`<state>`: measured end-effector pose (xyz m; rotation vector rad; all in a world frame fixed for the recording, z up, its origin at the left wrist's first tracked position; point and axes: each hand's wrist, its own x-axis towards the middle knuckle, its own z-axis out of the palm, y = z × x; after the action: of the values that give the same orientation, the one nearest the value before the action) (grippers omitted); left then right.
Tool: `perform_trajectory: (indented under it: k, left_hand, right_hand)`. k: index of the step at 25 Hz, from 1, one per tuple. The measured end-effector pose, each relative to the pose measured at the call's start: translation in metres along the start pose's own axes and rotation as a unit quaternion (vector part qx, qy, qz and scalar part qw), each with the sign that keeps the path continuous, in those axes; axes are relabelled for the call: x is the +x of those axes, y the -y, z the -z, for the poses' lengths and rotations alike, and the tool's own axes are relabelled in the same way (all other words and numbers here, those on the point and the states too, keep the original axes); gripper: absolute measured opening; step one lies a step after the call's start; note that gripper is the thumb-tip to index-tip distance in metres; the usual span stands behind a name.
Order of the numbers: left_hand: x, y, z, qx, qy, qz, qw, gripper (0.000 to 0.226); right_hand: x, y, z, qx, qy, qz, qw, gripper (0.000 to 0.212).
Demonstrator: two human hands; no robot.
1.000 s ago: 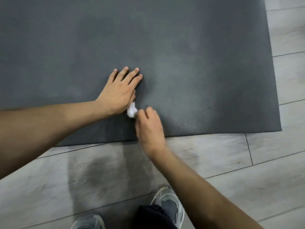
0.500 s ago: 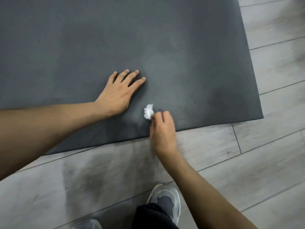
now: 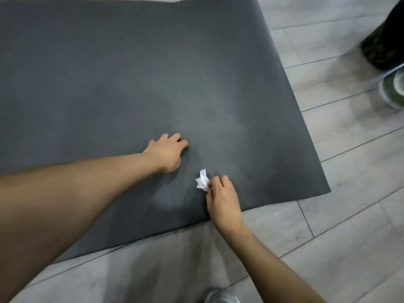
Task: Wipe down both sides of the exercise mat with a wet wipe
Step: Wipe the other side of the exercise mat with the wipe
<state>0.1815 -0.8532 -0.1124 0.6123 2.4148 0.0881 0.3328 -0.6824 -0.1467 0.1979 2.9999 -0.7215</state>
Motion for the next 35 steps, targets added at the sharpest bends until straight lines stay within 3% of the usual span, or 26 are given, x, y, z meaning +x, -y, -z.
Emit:
perform_trajectory:
  k: [3,10,16,23,31,35]
  left_hand:
    - [-0.004,-0.004,0.022,-0.019,0.052,-0.003,0.998,0.047]
    - [-0.019,-0.025,0.087,-0.086,-0.081,-0.008,0.993,0.044]
    - [0.036,-0.018,0.128,-0.102,-0.132,0.024,0.986,0.045]
    - [0.161,-0.008,0.175,-0.121,-0.173,0.063,0.975,0.046]
    - [0.278,0.025,0.176,-0.067,-0.220,0.031,0.973,0.060]
    - [0.332,0.041,0.171,0.013,-0.222,0.014,0.975,0.064]
  right_hand:
    - [0.027,0.032,0.039,0.027,0.029,0.040,0.998,0.007]
    - [0.128,0.049,0.193,-0.051,-0.003,0.106,0.993,0.012]
    - [0.218,0.011,0.243,-0.079,0.034,0.112,0.990,0.009]
    - [0.396,-0.015,0.210,-0.005,-0.014,0.098,0.995,0.009]
    - [0.504,-0.045,0.124,0.035,-0.068,0.013,0.997,0.012]
    - [0.524,-0.077,0.084,0.066,-0.009,-0.029,0.997,0.011]
